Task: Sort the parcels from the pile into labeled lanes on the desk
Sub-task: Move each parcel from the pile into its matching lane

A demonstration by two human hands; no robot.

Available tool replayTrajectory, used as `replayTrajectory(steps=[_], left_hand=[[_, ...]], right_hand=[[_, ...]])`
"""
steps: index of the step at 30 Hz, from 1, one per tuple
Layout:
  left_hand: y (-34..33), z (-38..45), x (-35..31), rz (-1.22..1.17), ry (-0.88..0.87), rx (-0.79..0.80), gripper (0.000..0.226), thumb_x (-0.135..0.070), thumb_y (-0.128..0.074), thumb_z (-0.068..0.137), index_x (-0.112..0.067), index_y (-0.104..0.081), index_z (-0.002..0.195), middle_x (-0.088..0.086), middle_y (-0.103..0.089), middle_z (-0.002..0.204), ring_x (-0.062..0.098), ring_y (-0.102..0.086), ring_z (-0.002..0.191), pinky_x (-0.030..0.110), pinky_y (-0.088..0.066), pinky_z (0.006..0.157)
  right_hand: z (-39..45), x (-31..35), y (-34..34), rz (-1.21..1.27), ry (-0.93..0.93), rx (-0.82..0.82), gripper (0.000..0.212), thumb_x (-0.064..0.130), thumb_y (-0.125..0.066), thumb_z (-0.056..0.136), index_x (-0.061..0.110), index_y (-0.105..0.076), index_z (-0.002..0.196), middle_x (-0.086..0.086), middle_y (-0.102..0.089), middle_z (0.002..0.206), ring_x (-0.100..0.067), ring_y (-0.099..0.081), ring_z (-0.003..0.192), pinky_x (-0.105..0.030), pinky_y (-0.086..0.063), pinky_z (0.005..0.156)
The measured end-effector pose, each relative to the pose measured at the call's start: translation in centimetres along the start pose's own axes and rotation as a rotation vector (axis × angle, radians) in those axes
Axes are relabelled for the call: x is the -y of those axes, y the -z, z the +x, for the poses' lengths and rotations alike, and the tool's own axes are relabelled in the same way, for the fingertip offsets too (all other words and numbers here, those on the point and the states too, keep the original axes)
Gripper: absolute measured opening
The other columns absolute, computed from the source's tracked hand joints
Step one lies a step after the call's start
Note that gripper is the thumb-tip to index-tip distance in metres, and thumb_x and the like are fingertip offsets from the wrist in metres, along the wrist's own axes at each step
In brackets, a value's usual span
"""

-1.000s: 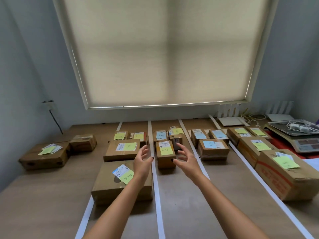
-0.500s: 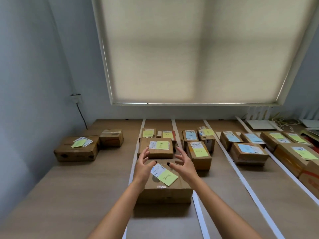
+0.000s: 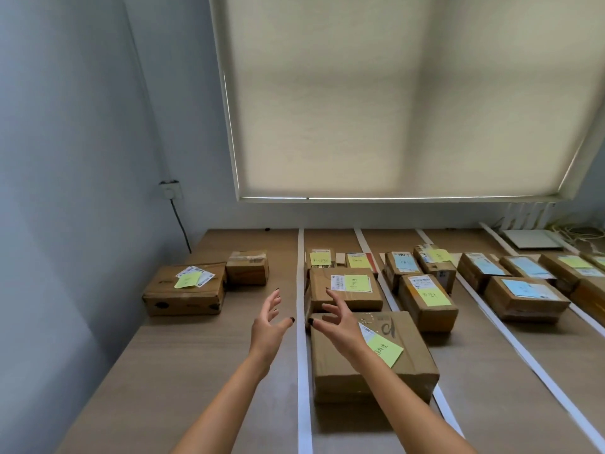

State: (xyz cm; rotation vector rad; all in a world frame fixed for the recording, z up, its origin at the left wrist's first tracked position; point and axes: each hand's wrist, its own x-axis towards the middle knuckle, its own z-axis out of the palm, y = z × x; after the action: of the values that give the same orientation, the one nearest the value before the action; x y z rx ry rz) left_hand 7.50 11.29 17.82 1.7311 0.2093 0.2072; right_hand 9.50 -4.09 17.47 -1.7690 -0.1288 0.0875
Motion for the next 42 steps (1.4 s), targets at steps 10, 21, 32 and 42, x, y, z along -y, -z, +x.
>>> replayTrajectory(steps=[10, 21, 32, 42], left_hand=[[4.2, 4.4, 0.0, 0.007, -0.013, -0.018, 0.060, -0.005, -0.057, 0.088, -0.027, -0.037, 0.140, 0.002, -0.042, 0.142, 0.021, -0.039, 0.131, 0.040, -0.036, 0.105], [17.2, 15.1, 6.3, 0.020, 0.094, -0.065, 0.061, -0.001, -0.058, 0.087, -0.028, -0.039, 0.139, 0.002, -0.046, 0.139, 0.018, -0.043, 0.124, 0.032, -0.039, 0.098], [30.0, 27.2, 15.7, 0.113, 0.200, -0.134, 0.061, -0.001, -0.059, 0.083, -0.033, -0.044, 0.133, -0.003, -0.048, 0.132, 0.017, -0.043, 0.125, 0.030, -0.036, 0.100], [35.8, 33.8, 22.7, 0.195, 0.297, -0.276, 0.063, -0.017, -0.061, 0.089, -0.023, -0.032, 0.144, 0.003, -0.032, 0.150, 0.024, -0.031, 0.137, 0.043, -0.030, 0.111]], right_hand=[[5.2, 0.7, -3.5, -0.026, 0.006, 0.033, 0.078, 0.025, -0.074, 0.079, 0.028, -0.030, 0.143, -0.010, -0.046, 0.136, -0.022, -0.050, 0.117, -0.016, -0.046, 0.078], [13.5, 1.2, -18.1, -0.011, -0.080, 0.140, 0.074, 0.021, -0.070, 0.082, 0.025, -0.029, 0.144, -0.010, -0.042, 0.138, -0.023, -0.048, 0.120, -0.031, -0.050, 0.090], [23.4, -3.2, -30.1, -0.033, -0.271, 0.146, 0.072, 0.019, -0.068, 0.084, 0.023, -0.029, 0.145, -0.009, -0.041, 0.141, -0.020, -0.045, 0.117, -0.031, -0.045, 0.091], [30.5, -8.1, -35.4, -0.037, -0.405, 0.068, 0.067, 0.021, -0.058, 0.092, 0.020, -0.021, 0.148, -0.004, -0.035, 0.149, -0.022, -0.042, 0.128, -0.028, -0.040, 0.097]])
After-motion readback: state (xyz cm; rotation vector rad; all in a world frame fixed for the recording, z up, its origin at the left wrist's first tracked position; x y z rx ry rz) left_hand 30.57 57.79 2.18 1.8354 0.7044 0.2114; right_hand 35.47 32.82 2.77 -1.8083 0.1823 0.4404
